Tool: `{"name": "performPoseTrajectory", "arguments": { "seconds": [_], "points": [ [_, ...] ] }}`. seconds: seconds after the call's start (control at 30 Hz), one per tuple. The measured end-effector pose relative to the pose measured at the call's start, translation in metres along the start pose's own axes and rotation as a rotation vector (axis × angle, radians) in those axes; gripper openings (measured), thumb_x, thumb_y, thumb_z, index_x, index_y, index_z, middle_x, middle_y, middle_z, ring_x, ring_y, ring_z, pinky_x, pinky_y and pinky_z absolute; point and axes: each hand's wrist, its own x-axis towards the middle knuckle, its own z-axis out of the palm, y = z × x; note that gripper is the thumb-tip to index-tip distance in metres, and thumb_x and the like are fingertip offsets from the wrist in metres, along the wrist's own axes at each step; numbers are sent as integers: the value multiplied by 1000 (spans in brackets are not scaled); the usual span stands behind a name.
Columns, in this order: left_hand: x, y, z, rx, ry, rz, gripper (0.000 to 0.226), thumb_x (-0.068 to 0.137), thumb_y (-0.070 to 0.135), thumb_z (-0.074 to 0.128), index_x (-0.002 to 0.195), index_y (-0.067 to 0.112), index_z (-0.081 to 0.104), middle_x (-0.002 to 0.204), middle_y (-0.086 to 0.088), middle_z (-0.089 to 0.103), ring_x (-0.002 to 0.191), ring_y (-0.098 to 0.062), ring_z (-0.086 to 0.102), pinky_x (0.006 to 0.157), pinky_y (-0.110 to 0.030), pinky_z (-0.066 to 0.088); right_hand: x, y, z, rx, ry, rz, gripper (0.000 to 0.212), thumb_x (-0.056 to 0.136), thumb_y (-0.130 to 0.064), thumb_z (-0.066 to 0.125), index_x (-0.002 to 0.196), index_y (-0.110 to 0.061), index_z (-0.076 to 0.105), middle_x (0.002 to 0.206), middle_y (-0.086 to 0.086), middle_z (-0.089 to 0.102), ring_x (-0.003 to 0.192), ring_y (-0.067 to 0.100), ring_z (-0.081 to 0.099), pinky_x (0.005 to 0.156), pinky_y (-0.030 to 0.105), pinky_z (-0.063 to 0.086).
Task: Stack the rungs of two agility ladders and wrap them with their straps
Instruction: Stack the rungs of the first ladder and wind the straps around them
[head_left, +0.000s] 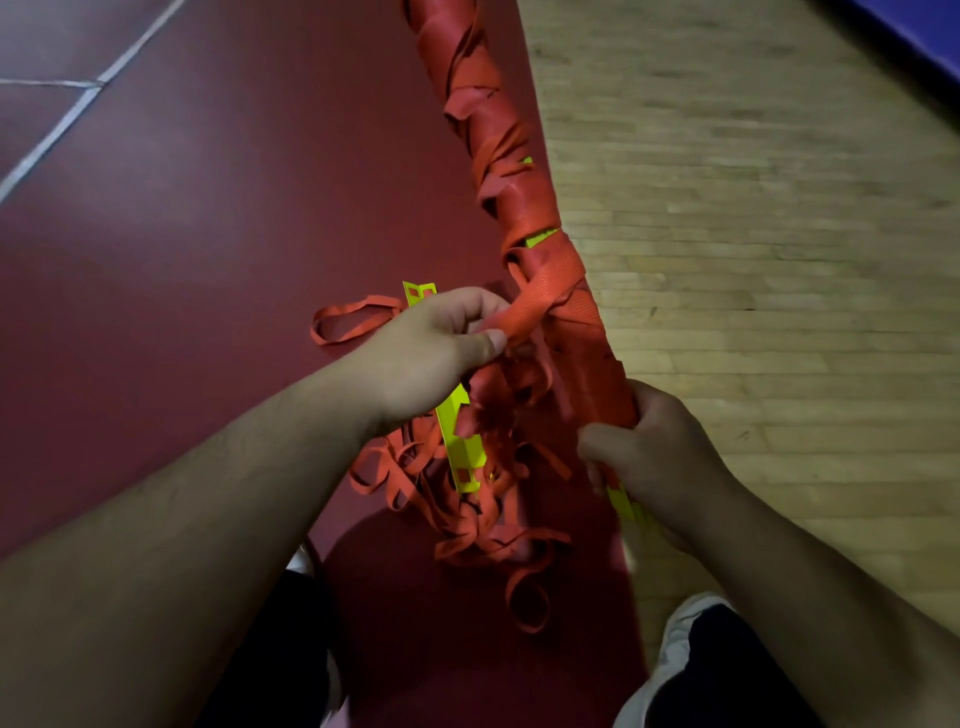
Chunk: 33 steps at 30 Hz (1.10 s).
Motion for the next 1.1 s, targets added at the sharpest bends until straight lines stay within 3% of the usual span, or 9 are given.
{"name": "performPoseTrajectory", "arguments": {
  "seconds": [0.07,0.13,0.2,0.3,0.47,0.6,0.77,0.93,1.1],
  "points": [
    [-2,3,6,-274,12,-83,23,99,-5,37,86,2,54,65,-12,58,39,-16,50,38,-18,38,1,-1,-1,-5,6,-8,19,55,-24,62,73,-18,64,54,8,63,46,17,56,43,23,44],
    [1,4,9,-396,83,-129,24,94,0,37,77,7,53,62,-11,53,49,-24,52,47,-25,41,1,-2,-1,5,4,-11,18,55,-23,62,73,-18,64,53,6,63,45,16,56,43,23,44],
    [3,3,8,-262,138,-153,26,97,22,46,73,13,55,64,-11,54,61,-26,54,57,-31,44,1,-1,0,4,6,-20,18,55,-23,63,73,-19,64,53,5,63,45,15,56,42,23,45],
    [2,1,2,87,85,-82,20,92,31,67,87,13,60,66,-7,67,45,-21,57,40,-22,44,1,1,-1,46,-15,-21,19,56,-21,64,75,-19,65,55,10,62,48,21,56,46,29,47],
    [5,-6,-4,315,43,7,12,87,13,71,96,7,66,79,-8,63,71,-20,59,70,-35,48,5,5,-4,106,-3,-52,19,54,-20,66,73,-21,66,55,11,60,48,23,54,50,36,46],
    [4,-5,-9,582,135,145,5,81,32,76,83,36,73,95,0,56,94,-9,49,85,-28,40,9,6,-8,58,23,-72,20,53,-27,66,73,-30,66,54,6,62,47,19,57,49,31,46],
    [6,-8,-9,651,167,152,19,82,24,77,92,26,62,75,12,60,67,1,53,63,-22,41,10,9,-11,38,31,-52,22,52,-27,65,73,-33,66,53,4,61,46,19,57,47,30,47],
    [6,-7,-10,722,123,248,11,85,16,72,95,20,74,103,9,53,99,-13,47,87,-27,37,13,12,-13,34,58,-32,26,48,-31,64,74,-30,66,53,6,62,47,22,58,51,35,49],
    [2,-1,-9,408,-1,109,15,79,16,63,87,27,70,77,5,67,70,-9,60,69,-33,48,14,12,-14,26,70,-35,25,49,-28,64,75,-30,67,53,2,61,46,18,58,49,31,48]
  ]
}}
